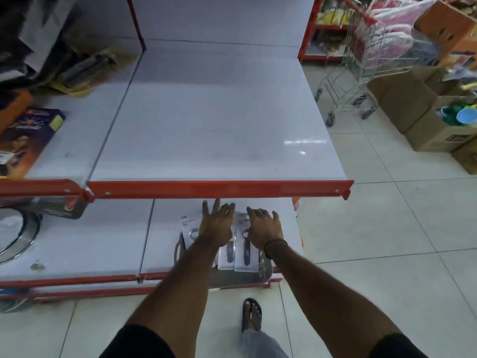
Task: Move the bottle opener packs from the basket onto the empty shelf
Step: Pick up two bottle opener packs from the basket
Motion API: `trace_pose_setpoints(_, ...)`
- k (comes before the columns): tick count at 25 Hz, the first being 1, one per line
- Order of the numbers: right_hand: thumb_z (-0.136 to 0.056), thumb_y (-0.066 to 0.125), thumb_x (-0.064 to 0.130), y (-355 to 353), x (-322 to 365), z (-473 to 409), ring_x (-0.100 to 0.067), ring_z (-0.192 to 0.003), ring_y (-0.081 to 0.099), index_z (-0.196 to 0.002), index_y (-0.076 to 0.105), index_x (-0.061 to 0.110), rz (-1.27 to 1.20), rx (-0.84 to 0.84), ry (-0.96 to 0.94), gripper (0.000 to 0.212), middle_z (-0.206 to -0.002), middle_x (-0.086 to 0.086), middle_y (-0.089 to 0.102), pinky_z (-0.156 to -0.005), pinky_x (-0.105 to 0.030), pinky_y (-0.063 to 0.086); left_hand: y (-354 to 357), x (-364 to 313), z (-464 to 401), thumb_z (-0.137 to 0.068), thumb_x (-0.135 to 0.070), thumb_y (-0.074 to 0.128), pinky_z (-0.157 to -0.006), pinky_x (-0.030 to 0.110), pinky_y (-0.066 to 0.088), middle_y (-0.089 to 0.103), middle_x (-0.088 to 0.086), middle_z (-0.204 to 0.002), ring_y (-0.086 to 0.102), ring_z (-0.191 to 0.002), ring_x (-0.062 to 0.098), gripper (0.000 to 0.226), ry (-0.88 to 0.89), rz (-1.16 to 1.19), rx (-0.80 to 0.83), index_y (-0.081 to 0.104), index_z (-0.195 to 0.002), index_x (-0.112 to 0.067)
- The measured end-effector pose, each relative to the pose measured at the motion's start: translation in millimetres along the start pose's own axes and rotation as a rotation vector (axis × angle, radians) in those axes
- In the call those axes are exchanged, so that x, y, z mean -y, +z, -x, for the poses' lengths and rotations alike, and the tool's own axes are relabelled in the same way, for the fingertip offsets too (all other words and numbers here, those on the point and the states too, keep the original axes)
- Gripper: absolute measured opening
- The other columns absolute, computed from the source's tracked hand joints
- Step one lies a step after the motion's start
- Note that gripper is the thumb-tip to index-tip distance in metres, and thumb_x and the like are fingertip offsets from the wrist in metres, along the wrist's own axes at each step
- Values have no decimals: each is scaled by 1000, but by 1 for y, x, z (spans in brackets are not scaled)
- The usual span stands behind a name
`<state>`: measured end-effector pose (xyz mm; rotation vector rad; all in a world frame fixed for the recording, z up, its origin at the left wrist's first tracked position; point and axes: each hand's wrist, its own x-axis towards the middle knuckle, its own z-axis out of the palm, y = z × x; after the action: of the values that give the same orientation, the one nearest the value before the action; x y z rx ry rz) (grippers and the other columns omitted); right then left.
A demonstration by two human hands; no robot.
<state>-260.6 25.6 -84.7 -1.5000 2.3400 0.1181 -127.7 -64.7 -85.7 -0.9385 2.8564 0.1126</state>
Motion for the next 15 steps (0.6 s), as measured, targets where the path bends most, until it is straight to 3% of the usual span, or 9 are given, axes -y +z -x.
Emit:
trace_pose_setpoints(2, -89, 59, 23, 2, -4, -5, -31, -131, 47, -138, 46, 14, 18, -88, -16, 52, -140, -9, 55, -111, -52, 31, 4, 5, -4, -74, -6, 73, -105, 72, 37, 67, 18, -129, 53, -131, 40, 58, 44, 13, -140, 60, -130, -2)
trace_pose_setpoints(4, -88, 56, 17, 0, -6, -9, -31, -122, 52, -130, 53, 13, 31, -145, -16, 42, -131, -10, 61, -104, -48, 38, 5, 7, -8, -68, -4, 80, -100, 70, 44, 73, 17, -119, 62, -122, 37, 51, 76, 75, -227, 68, -117, -1)
trace_pose_setpoints(7, -88, 57, 17, -4, -6, -10, -30, -120, 53, -129, 56, 13, -19, -169, 13, 41, -129, -9, 62, -101, -46, 40, 2, 6, -13, -67, -7, 85, -108, 68, 37, 71, 16, -122, 59, -124, 37, 52, 49, 174, -181, 68, -115, -2)
trace_pose_setpoints(11, -87, 58, 23, -12, -4, 0, -29, -116, 54, -124, 62, 14, -78, -218, 33, 38, -125, -8, 63, -100, -45, 42, -5, 6, -18, -78, -12, 78, -117, 52, 26, 65, 9, -128, 49, -131, 30, 40, 0, 183, -130, 66, -116, -9)
trace_pose_setpoints(13, -85, 56, 24, -19, -2, 10, -29, -108, 58, -115, 66, 14, -109, -254, 46, 33, -116, -8, 66, -98, -44, 45, -13, 5, -13, -83, -12, 71, -111, 45, 37, 65, 11, -123, 54, -121, 28, 30, -12, 234, -136, 67, -112, -7)
trace_pose_setpoints(15, -84, 57, 24, -27, 0, 17, -29, -101, 61, -107, 69, 13, -169, -273, 60, 28, -109, -9, 68, -94, -43, 48, -22, 4, -6, -87, -7, 62, -95, 40, 52, 66, 15, -115, 62, -103, 30, 23, -21, 323, -170, 69, -108, -3)
